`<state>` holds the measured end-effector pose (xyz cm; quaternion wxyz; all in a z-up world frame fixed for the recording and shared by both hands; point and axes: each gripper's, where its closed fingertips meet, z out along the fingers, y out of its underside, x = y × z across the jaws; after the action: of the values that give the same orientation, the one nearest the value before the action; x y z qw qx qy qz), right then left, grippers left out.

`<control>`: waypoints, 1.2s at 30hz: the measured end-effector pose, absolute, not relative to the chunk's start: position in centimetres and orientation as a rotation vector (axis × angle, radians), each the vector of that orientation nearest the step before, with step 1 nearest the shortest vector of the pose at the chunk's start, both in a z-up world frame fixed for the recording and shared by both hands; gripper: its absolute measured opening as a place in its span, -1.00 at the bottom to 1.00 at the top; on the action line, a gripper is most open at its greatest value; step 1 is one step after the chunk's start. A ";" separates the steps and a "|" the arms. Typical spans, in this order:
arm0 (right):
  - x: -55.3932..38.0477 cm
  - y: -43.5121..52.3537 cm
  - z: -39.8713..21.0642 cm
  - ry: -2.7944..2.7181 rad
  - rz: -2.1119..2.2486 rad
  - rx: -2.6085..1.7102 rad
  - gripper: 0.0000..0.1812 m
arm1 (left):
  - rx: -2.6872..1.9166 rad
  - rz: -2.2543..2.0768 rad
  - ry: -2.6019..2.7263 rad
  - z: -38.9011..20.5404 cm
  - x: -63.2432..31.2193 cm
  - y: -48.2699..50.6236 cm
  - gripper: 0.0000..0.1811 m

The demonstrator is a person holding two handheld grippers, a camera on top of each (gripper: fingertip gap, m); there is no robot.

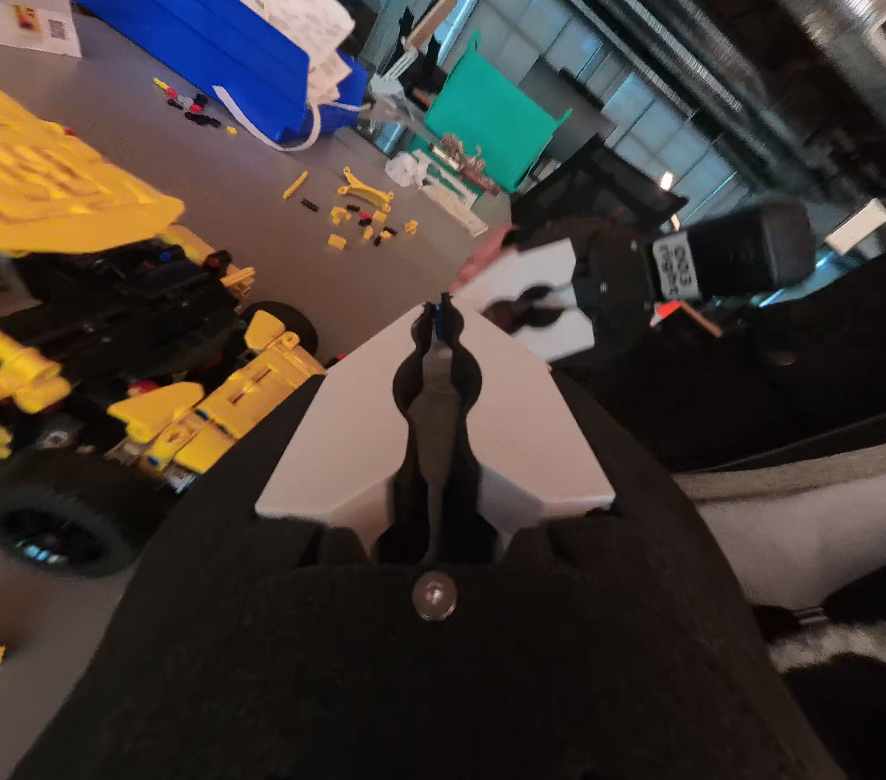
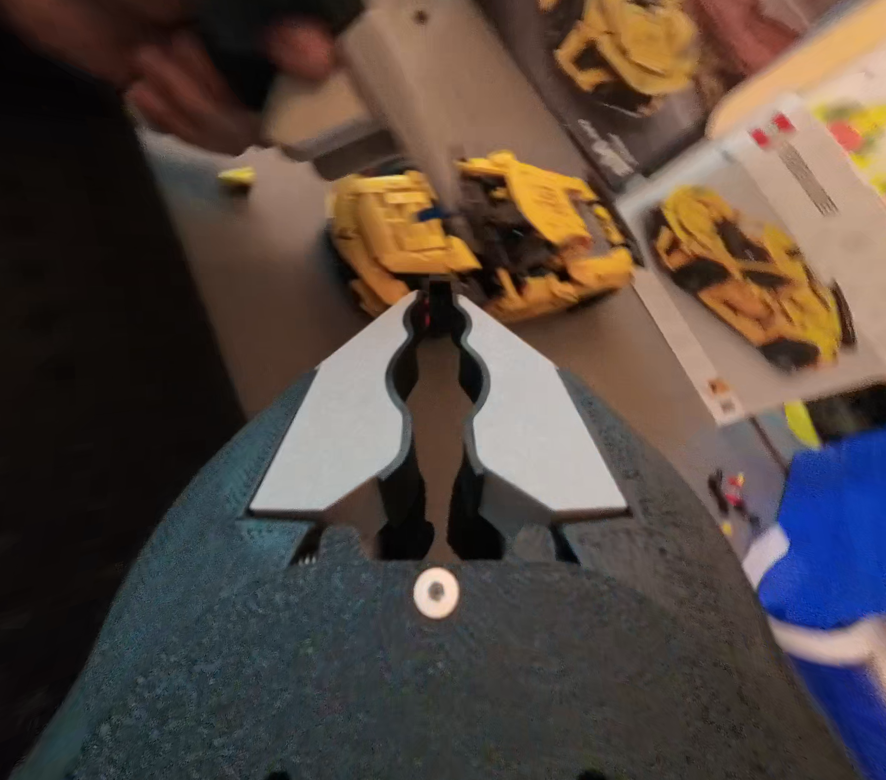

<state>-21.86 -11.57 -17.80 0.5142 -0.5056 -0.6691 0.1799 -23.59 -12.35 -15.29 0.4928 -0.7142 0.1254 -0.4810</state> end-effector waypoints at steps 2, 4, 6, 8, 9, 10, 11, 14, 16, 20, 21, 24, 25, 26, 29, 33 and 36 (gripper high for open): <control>-18.9 -9.1 -15.8 -1.375 0.539 -1.333 -0.90 | -1.831 -1.121 0.390 -16.1 -21.6 -11.8 -0.97; -15.0 -6.6 -14.0 -1.099 0.667 -1.441 -0.90 | -1.946 -1.032 0.510 -17.0 -19.3 -10.7 -0.96; -10.8 -5.3 -12.8 -0.834 0.830 -1.509 -0.90 | -2.045 -0.917 0.625 -17.5 -16.9 -8.5 -0.96; -6.8 -4.7 -12.4 -0.609 0.930 -1.532 -0.91 | -2.142 -0.815 0.779 -18.2 -14.2 -5.7 -0.96; -5.2 -4.7 -12.6 -0.530 0.957 -1.529 -0.91 | -2.190 -0.762 0.846 -18.6 -13.1 -3.9 -0.96; -3.9 -5.0 -12.9 -0.475 0.976 -1.522 -0.91 | -2.238 -0.700 0.910 -19.2 -12.1 -1.9 -0.96; -2.9 -5.3 -12.8 -0.429 1.005 -1.506 -0.91 | -2.282 -0.644 0.978 -19.9 -11.2 0.0 -0.96; -2.0 -5.7 -11.8 -0.418 1.056 -1.473 -0.91 | -2.399 -0.683 1.092 -21.8 -8.1 4.2 -0.96; -2.2 -6.0 -11.8 -0.464 1.053 -1.464 -0.91 | -2.460 -0.700 1.132 -23.1 -6.5 5.5 -0.96; -2.6 -6.4 -12.4 -0.488 1.098 -1.471 -0.91 | -2.501 -0.589 1.144 -25.4 -6.0 7.6 -0.96; -2.4 -6.4 -12.3 -0.482 1.113 -1.467 -0.91 | -2.499 -0.611 1.123 -25.5 -5.7 7.8 -0.96; -1.8 -6.1 -12.6 -0.466 1.118 -1.481 -0.91 | -2.491 -0.686 1.120 -25.8 -4.9 7.5 -0.95; -1.6 -6.1 -12.8 -0.462 1.121 -1.491 -0.91 | -2.482 -0.690 1.126 -25.8 -4.7 7.5 -0.95; -1.5 -6.0 -12.8 -0.453 1.120 -1.496 -0.91 | -2.479 -0.689 1.126 -25.7 -4.7 7.5 -0.91; -1.1 -5.6 -13.2 -0.431 1.093 -1.521 -0.91 | -2.437 -0.739 1.079 -23.7 -5.1 7.2 -0.69; -1.1 -5.0 -14.0 -0.508 0.847 -1.560 -0.90 | -2.225 -0.976 0.993 -17.6 -6.3 3.2 -0.69; -3.6 -5.8 -14.4 -0.753 0.600 -1.535 -0.91 | -1.984 -1.282 0.937 -13.1 -6.9 -2.8 -0.68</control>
<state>-3.59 -5.77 -14.35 0.6168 -0.6668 -0.3273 0.2605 -6.92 -2.82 -13.14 0.2956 -0.7459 0.3522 -0.4819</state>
